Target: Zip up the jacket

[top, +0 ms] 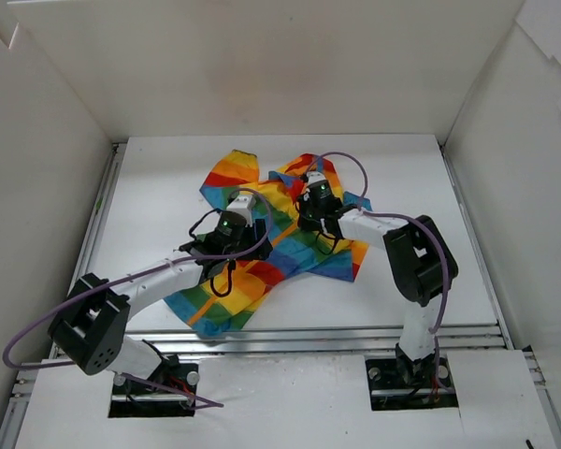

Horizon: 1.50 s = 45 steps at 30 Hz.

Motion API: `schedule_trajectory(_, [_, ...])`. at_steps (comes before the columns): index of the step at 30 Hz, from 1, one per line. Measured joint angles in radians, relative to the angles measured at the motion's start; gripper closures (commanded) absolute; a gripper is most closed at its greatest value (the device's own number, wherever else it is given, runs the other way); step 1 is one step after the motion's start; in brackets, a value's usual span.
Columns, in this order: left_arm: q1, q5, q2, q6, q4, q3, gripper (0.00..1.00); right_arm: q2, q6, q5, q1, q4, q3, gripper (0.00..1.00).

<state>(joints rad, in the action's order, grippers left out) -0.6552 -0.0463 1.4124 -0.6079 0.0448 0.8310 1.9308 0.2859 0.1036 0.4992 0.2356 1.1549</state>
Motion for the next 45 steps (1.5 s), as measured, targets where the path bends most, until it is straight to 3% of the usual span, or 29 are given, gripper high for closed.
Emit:
schedule_trajectory(1, [0.000, 0.003, 0.013, 0.010, 0.008, 0.002, 0.35, -0.013, 0.000, -0.001, 0.000, -0.006, -0.003, 1.00])
schedule_trajectory(5, [-0.003, 0.017, 0.064, 0.066, 0.041, 0.020, 0.22, -0.081, 0.001, -0.002, 0.000, -0.016, -0.019, 1.00])
schedule_trajectory(11, [-0.042, 0.073, 0.195, 0.191, 0.104, 0.138, 0.20, -0.204, 0.005, 0.014, 0.001, -0.043, -0.021, 1.00])
schedule_trajectory(18, [-0.095, 0.156, 0.272, 0.327, 0.204, 0.158, 0.15, -0.276, 0.034, 0.116, -0.010, -0.088, -0.021, 1.00])
schedule_trajectory(20, [-0.103, 0.171, 0.294, 0.355, 0.222, 0.169, 0.24, -0.282, 0.046, 0.151, -0.017, -0.097, -0.021, 1.00])
schedule_trajectory(22, [-0.107, 0.177, 0.319, 0.372, 0.238, 0.190, 0.57, -0.286, 0.056, 0.180, -0.024, -0.105, -0.021, 1.00])
schedule_trajectory(24, [-0.107, 0.177, 0.334, 0.391, 0.258, 0.203, 1.00, -0.290, 0.064, 0.203, -0.034, -0.107, -0.021, 1.00])
schedule_trajectory(31, [-0.103, 0.178, 0.317, 0.393, 0.276, 0.194, 1.00, -0.300, 0.109, 0.264, -0.069, -0.104, -0.029, 1.00])
schedule_trajectory(39, [-0.082, 0.163, 0.112, 0.337, 0.285, 0.011, 1.00, -0.300, 0.178, 0.252, -0.189, -0.056, -0.022, 1.00])
schedule_trajectory(45, [-0.079, 0.144, 0.095, 0.316, 0.285, -0.020, 1.00, -0.224, 0.235, 0.236, -0.267, -0.016, 0.121, 1.00])
